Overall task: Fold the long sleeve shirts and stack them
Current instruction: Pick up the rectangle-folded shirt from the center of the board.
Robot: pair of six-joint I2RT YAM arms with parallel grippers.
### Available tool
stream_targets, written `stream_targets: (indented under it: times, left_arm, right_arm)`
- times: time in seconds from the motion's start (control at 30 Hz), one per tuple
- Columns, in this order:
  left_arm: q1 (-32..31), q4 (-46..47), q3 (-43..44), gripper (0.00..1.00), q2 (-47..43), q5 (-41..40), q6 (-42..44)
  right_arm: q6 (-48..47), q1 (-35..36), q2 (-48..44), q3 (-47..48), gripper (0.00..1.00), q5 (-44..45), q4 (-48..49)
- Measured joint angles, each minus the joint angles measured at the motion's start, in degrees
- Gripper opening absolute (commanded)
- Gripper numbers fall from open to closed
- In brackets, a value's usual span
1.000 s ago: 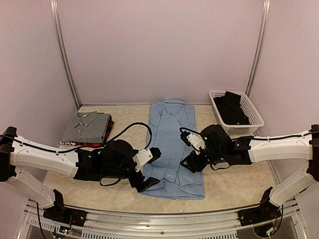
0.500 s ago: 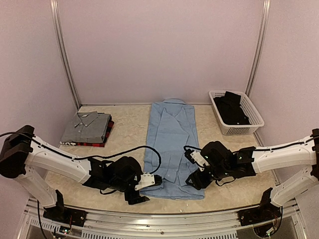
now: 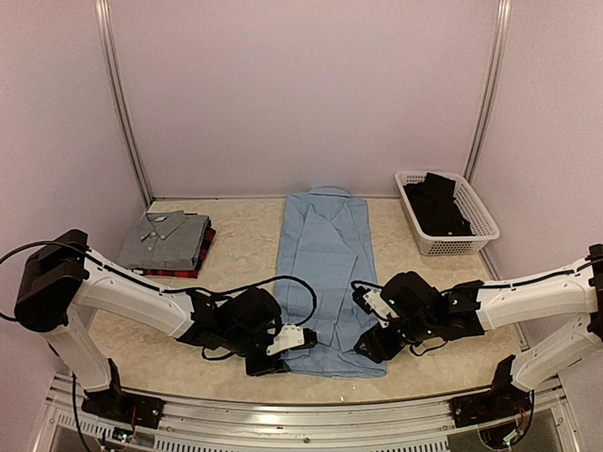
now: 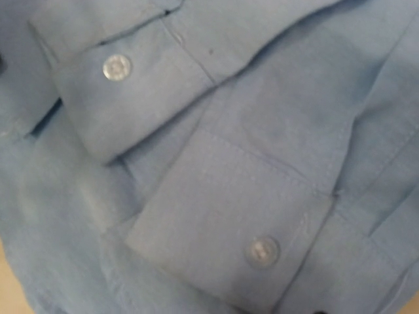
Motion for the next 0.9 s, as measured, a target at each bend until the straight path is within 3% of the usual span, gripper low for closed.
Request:
stream_targets:
  times: [0.23, 0.4, 0.63, 0.9]
  left_arm:
    - [0.55, -2.43, 3.85, 0.23, 3.08, 3.34, 0.92]
    - [0.7, -4.15, 5.29, 0.01, 3.91, 4.63, 1.27]
    - [0.66, -5.57, 5.99, 0.0, 3.89, 4.87, 1.73]
    - [0.37, -11.28, 7.23, 0.0, 3.39, 8.15, 1.6]
  right_arm:
    - [0.94, 0.0, -1.57, -0.24, 0.63, 0.04, -1.14]
    - [1.53, 0.02, -2.29, -0.24, 0.63, 0.04, -2.27]
    - [3.19, 0.17, -3.85, -1.9, 0.65, -1.22, -2.78]
    - [3.76, 5.4, -14.8, -6.95, 0.7, -1.38, -1.42]
